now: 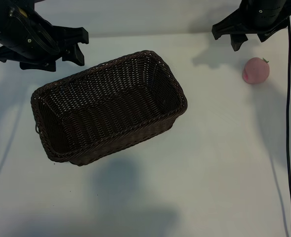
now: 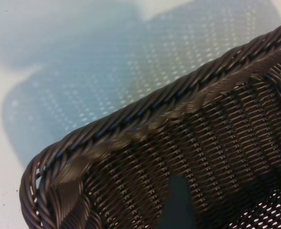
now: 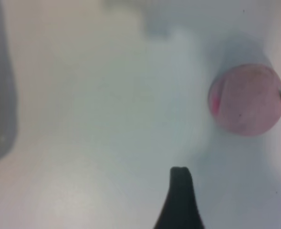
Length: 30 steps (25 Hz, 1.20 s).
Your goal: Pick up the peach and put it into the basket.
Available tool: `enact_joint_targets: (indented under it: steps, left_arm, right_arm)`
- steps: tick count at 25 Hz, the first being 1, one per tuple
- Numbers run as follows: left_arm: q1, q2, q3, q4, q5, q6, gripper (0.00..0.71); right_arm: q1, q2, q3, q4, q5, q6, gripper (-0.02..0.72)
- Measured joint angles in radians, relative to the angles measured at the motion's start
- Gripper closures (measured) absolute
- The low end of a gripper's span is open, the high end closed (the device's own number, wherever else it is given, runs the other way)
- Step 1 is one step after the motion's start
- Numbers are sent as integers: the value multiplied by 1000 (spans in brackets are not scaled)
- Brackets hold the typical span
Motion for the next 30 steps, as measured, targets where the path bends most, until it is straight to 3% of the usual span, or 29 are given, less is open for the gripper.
enact_joint_targets:
  steps: [26,30]
  left_arm:
    - [0,0,0,1,-17,0,158]
    - [0,-3,0,50,26,-35,158]
  right_arm:
    - [0,0,0,1,30,0,153]
    - [0,0,0,1,30,0,153]
